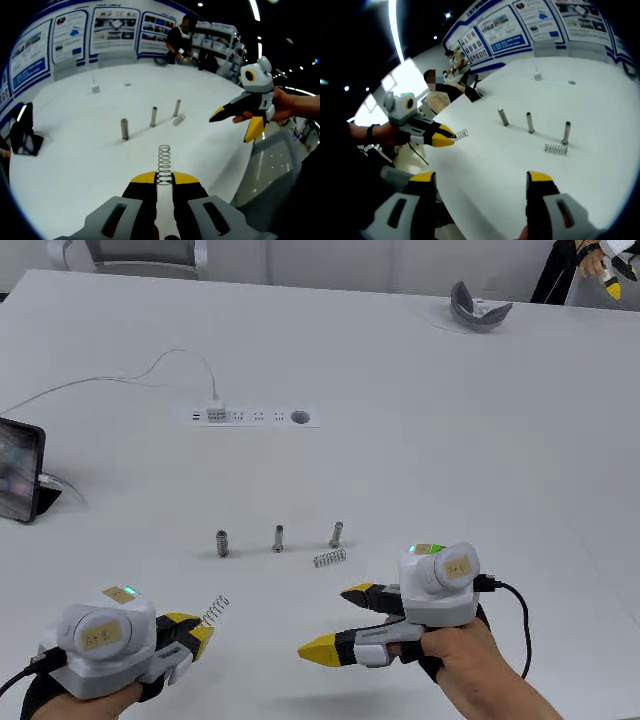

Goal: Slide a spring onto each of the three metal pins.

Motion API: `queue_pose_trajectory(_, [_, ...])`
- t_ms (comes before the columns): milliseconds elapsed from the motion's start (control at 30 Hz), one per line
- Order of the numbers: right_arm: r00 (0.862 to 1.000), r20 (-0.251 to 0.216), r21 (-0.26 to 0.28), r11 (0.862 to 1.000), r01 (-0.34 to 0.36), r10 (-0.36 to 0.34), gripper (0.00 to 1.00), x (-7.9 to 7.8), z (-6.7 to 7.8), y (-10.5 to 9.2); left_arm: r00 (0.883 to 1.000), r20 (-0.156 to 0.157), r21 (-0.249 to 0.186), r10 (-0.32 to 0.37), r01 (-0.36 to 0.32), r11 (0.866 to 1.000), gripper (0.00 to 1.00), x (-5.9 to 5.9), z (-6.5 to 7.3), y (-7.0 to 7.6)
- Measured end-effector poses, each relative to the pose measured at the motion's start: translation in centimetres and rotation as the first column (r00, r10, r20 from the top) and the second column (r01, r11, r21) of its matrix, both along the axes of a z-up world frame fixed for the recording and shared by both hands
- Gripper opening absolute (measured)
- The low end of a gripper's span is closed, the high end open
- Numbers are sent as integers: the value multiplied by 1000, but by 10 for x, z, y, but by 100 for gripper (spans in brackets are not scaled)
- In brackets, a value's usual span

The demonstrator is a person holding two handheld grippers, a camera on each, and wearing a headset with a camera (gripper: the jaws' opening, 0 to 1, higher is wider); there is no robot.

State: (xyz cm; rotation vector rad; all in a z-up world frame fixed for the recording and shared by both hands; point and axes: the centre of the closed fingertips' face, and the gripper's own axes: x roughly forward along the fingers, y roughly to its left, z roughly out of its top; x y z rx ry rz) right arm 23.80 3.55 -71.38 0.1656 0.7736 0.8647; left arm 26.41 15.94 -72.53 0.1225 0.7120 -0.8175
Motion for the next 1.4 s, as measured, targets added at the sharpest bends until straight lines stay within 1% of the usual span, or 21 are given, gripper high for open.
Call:
queue_pose_trajectory(100, [1000,3,10,1000,-6,6,74,2,3,4,1000,15,-9,-19,19,1000,10,-1,9,-6])
queue_pose_trajectory(267, [1000,8,32,999,-9,9,73,7,8,10,998,34,-20,-45,46,999,10,-2,19,-15])
queue_pose_trajectory(400, [1000,15,47,999,-16,16,70,11,14,15,997,44,-21,-64,65,998,10,-3,22,-21])
queue_pose_trajectory(600, [999,25,65,997,-30,29,68,16,21,21,995,48,-23,-86,87,996,10,-7,24,-27])
queue_pose_trajectory(900, [999,19,116,993,-31,29,63,24,28,30,992,62,-30,-107,109,994,10,-8,30,-34])
queue_pose_trajectory(1000, [999,12,144,989,-37,36,60,25,32,37,990,70,-32,-119,121,992,10,-8,33,-38])
queue_pose_trajectory(1067, [999,5,166,985,-41,40,56,25,34,41,990,73,-34,-124,127,991,10,-8,34,-40])
queue_pose_trajectory(1100, [999,-4,186,982,-41,43,55,24,36,45,989,75,-33,-130,133,991,10,-8,35,-41])
queue_pose_trajectory(1167, [999,-14,208,977,-44,48,53,24,38,51,987,78,-35,-138,141,989,10,-9,36,-44])
queue_pose_trajectory(1267, [998,-17,229,972,-57,63,48,22,40,57,984,85,-35,-156,159,987,10,-11,38,-50])
queue_pose_trajectory(1400, [997,-24,257,964,-71,80,40,19,44,64,981,86,-26,-176,179,984,10,-13,36,-53])
